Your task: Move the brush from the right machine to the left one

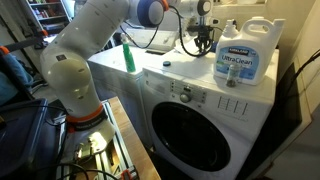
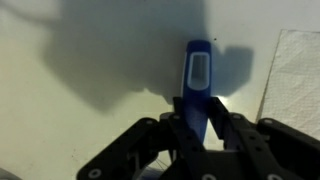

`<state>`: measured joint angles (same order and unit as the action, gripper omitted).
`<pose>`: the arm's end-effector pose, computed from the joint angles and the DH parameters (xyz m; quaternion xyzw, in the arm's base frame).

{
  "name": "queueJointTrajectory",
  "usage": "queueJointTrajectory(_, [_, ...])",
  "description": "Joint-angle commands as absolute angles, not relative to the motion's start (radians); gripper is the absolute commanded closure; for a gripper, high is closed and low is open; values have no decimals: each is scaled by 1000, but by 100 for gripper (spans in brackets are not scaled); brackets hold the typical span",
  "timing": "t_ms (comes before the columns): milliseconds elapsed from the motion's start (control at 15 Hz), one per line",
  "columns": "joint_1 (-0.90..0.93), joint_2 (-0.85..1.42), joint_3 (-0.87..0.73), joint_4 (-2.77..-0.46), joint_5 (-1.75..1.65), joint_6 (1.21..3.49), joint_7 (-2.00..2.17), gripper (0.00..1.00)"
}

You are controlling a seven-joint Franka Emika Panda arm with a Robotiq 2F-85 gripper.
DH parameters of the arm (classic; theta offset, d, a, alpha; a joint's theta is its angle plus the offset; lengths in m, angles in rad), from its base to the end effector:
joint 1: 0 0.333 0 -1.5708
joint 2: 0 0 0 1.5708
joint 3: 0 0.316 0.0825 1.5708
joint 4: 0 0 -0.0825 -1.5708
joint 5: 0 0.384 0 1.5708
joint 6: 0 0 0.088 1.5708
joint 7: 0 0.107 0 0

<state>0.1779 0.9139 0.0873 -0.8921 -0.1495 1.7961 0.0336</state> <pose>0.7627 0.1658 0.3450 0.9926 0.1156 0.0017 0.0384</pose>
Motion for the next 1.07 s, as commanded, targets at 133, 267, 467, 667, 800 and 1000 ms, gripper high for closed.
queueJointTrajectory(133, [173,952,89,-839,-137,1756,37,37])
queueJointTrajectory(267, [172,959,90,-836,-136,1751,38,23])
queueJointTrajectory(467, [173,966,90,-828,-137,1752,39,53])
queueJointTrajectory(667, [170,954,94,-825,-133,1746,36,71])
queueJointTrajectory(800, [162,923,104,-833,-116,1714,32,87])
queueJointTrajectory(1000, [157,828,102,-879,-105,1679,58,89])
